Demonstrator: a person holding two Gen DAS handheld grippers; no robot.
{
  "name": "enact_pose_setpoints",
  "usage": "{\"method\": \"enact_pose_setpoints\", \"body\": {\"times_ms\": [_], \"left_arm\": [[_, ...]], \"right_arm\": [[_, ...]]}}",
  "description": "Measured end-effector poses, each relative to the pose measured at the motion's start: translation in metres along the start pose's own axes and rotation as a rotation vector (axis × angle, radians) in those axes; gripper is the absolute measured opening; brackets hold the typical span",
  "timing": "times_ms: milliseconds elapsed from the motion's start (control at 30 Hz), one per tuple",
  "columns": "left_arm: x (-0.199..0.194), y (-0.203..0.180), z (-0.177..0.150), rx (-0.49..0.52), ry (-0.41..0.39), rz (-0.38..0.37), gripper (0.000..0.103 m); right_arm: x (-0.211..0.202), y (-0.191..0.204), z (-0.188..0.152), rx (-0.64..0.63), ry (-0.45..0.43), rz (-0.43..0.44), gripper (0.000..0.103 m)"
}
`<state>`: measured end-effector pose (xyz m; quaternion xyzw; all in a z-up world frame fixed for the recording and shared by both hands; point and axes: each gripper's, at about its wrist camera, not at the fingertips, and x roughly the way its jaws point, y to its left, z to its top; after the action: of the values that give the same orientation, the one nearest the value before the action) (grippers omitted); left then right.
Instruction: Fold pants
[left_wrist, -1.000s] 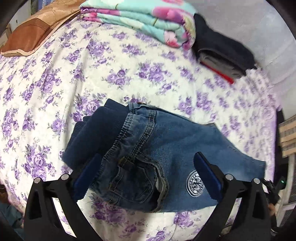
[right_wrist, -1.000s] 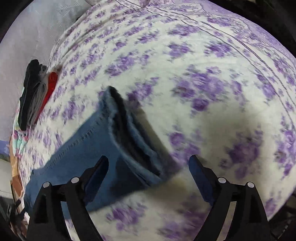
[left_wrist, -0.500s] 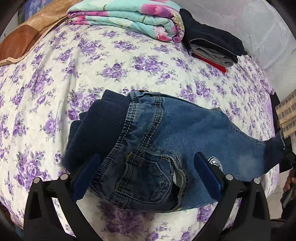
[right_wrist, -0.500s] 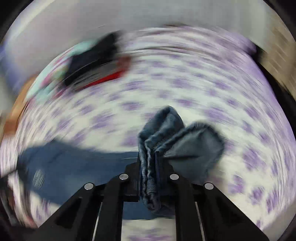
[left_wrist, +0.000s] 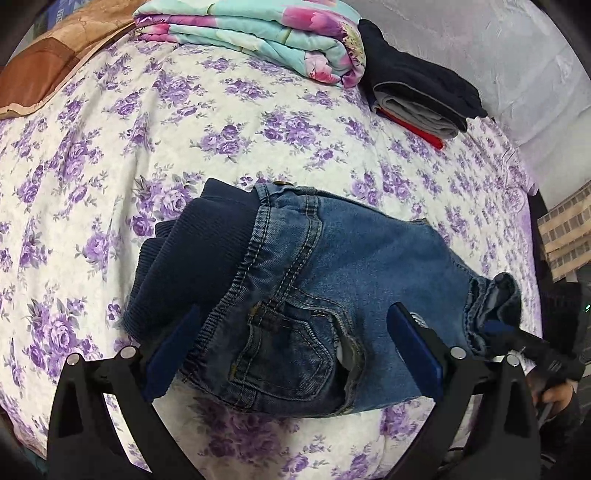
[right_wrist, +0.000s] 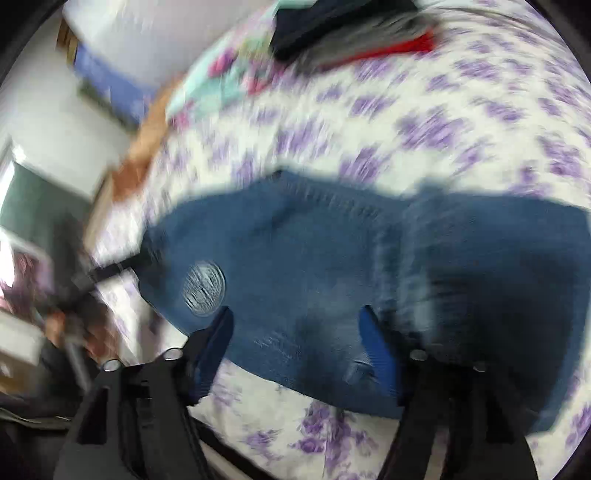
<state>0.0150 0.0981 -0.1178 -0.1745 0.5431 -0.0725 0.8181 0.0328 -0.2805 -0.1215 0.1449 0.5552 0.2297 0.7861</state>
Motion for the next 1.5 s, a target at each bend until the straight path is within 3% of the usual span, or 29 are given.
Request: {"method": "enact_pose_setpoints", "body": {"times_ms": [67, 167, 267, 333, 400, 467, 500, 567, 633, 700, 800, 900, 933, 967, 1067, 1233, 1300, 1400, 1467, 1500], "left_arm": [[-0.005, 0.001, 0.001, -0.007, 0.000, -0.015, 0.098], [-0.010, 0.004, 0.001, -0.043, -0.002, -0.041, 0.098], [-0.012, 0.006, 0.002, -0.046, 0.001, -0.049, 0.098], [-0.014, 0.006, 0.004, -0.041, 0.003, -0.043, 0.098], [-0.015, 0.008, 0.005, -0.047, 0.005, -0.041, 0.098], [-0.016, 0.009, 0.005, -0.057, 0.008, -0.042, 0.098], [-0.016, 0.009, 0.005, -0.061, 0.009, -0.040, 0.098], [-0.018, 0.009, 0.004, -0.060, 0.010, -0.034, 0.098], [-0.021, 0.008, 0.002, -0.054, 0.006, -0.023, 0.098], [-0.025, 0.010, 0.001, -0.061, 0.000, -0.017, 0.098], [-0.027, 0.015, 0.000, -0.087, -0.005, -0.020, 0.098], [-0.027, 0.017, 0.000, -0.094, -0.004, -0.011, 0.098], [-0.027, 0.017, 0.000, -0.093, -0.004, -0.008, 0.098], [-0.028, 0.017, 0.001, -0.092, -0.007, -0.004, 0.098], [-0.033, 0.023, 0.003, -0.102, -0.021, 0.012, 0.098], [-0.045, 0.049, 0.005, -0.144, -0.058, 0.074, 0.098], [-0.039, 0.060, 0.004, -0.138, -0.016, 0.107, 0.098], [-0.025, 0.066, -0.002, -0.115, 0.017, 0.189, 0.098], [-0.018, 0.066, -0.006, -0.114, 0.026, 0.178, 0.098], [-0.014, 0.065, -0.006, -0.117, 0.036, 0.169, 0.098]], "right_arm": [[-0.033, -0.012, 0.005, 0.034, -0.085, -0.052, 0.056], [-0.064, -0.031, 0.012, 0.063, -0.156, -0.235, 0.038], [-0.056, -0.050, 0.018, 0.109, -0.170, -0.327, 0.033], [-0.027, -0.058, 0.018, 0.142, -0.097, -0.304, 0.034], [0.016, -0.058, 0.018, 0.134, 0.016, -0.265, 0.041], [0.033, -0.045, 0.016, 0.042, 0.025, -0.278, 0.078], [0.037, -0.036, 0.017, 0.002, 0.047, -0.272, 0.080], [0.035, -0.027, 0.019, -0.023, 0.080, -0.294, 0.080], [0.018, -0.016, 0.016, -0.038, 0.080, -0.236, 0.079], [0.010, -0.009, 0.011, -0.072, 0.088, -0.255, 0.078], [0.030, 0.002, -0.010, -0.172, 0.176, -0.453, 0.070], [0.048, 0.014, -0.021, -0.273, 0.171, -0.574, 0.069], [0.050, 0.016, -0.022, -0.281, 0.165, -0.589, 0.062], [0.052, 0.019, -0.022, -0.293, 0.155, -0.591, 0.043], [0.036, 0.017, -0.016, -0.231, 0.118, -0.535, 0.022], [0.001, 0.015, -0.004, -0.087, -0.001, -0.315, 0.020], [-0.010, 0.028, 0.000, -0.083, -0.053, -0.215, 0.020], [0.020, 0.041, 0.004, -0.119, -0.011, -0.208, 0.024], [0.065, 0.030, 0.002, -0.103, 0.077, -0.231, 0.058], [0.076, 0.030, 0.000, -0.135, 0.075, -0.244, 0.061]]}}
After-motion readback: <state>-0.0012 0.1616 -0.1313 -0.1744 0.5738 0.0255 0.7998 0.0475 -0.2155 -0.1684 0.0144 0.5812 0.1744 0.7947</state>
